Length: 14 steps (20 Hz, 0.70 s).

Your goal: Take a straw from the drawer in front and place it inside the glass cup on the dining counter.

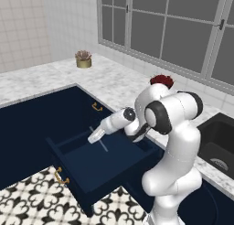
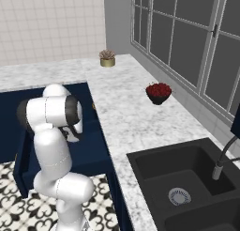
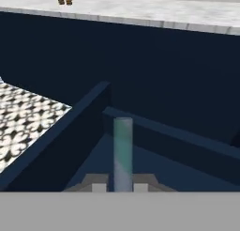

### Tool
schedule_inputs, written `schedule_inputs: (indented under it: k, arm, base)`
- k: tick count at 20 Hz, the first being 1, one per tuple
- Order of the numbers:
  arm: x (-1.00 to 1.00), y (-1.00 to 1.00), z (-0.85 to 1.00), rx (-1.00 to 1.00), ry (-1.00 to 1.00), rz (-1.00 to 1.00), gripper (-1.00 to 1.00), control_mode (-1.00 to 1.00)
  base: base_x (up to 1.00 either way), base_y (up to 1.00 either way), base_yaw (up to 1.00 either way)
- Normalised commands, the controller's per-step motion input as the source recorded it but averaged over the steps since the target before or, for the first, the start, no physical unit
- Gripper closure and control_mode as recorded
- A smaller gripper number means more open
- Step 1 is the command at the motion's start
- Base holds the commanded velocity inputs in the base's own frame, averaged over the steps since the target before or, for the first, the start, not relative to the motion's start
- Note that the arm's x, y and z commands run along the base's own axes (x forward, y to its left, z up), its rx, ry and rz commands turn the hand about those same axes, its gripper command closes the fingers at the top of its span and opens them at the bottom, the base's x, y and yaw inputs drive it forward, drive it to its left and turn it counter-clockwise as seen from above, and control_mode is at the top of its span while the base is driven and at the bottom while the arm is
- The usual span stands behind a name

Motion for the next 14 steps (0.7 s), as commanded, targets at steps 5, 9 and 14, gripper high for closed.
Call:
schedule_inputs:
  k: [5, 9, 14]
  arm:
    - [0.0, 0.12, 1.0, 0.0, 0.0, 0.0, 1.0, -1.0]
    - [0.0, 0.01, 1.0, 0.0, -0.03, 0.0, 1.0, -1.0]
    - [0.0, 0.0, 1.0, 0.0, -0.07, -0.02, 1.0, -1.0]
  base:
    - [0.0, 0.0, 0.0]
    - [0.0, 0.0, 0.0]
    - [0.0, 0.0, 0.0]
